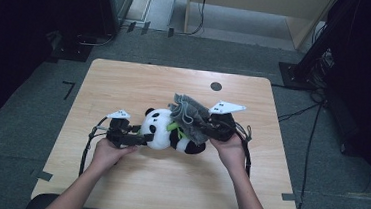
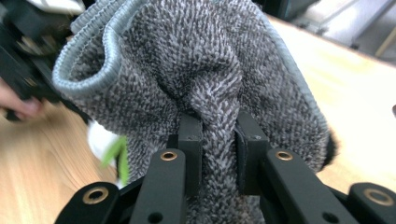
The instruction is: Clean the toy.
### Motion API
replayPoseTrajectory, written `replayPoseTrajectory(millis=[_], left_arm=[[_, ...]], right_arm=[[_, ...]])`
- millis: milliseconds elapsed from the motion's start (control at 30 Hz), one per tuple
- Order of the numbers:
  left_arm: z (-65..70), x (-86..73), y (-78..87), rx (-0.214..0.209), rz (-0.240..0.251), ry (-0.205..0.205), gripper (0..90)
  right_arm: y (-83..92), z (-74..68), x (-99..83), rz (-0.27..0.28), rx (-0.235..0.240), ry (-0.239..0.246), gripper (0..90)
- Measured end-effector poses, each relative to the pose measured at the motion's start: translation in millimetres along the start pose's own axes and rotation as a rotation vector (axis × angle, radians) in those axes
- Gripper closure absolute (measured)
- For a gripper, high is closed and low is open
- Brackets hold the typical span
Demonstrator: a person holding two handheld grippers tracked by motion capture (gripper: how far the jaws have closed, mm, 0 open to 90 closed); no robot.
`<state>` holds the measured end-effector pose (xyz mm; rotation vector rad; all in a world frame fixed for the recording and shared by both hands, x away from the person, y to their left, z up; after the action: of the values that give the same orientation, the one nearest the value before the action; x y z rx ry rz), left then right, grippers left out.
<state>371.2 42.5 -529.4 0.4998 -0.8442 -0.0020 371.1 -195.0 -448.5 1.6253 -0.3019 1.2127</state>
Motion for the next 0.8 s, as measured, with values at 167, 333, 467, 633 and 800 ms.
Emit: replayPoseTrajectory(millis=[167, 333, 467, 633, 800], left_arm=[[-1.6, -0.8, -1.0, -0.002, -0.011, 0.037, 26.8], [-0.4, -0.5, -1.6, 0.008, -0.019, 0.007, 26.9], [0.1, -0.5, -1.8, 0.013, -0.024, -0.005, 27.0], [-0.6, 0.3, -1.8, 0.008, -0.014, 0.0, 27.0], [-0.7, 0.7, -1.7, 0.002, -0.004, -0.005, 27.0]], right_arm=[[-16.2, -2.6, -12.8, -0.035, 0.009, 0.011, 73.4], [-15.1, 7.4, -20.1, -0.056, 0.027, -0.016, 74.4], [-12.4, 18.9, -29.5, -0.085, 0.04, -0.049, 74.8], [-12.2, 35.1, -44.8, -0.14, 0.017, -0.073, 75.8], [-16.1, 42.1, -54.1, -0.161, 0.024, -0.109, 76.1]])
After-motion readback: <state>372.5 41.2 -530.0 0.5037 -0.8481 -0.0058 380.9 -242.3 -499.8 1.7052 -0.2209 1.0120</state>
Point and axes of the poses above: each handheld gripper's, and its own axes: y roughly backward along the jaws, x roughly out of its top, z roughly to its right, the point moved 7 cm from there along -y, roughly forward along the jaws, and after that the axes turned 14 degrees about -x, right-handed, at the moved point
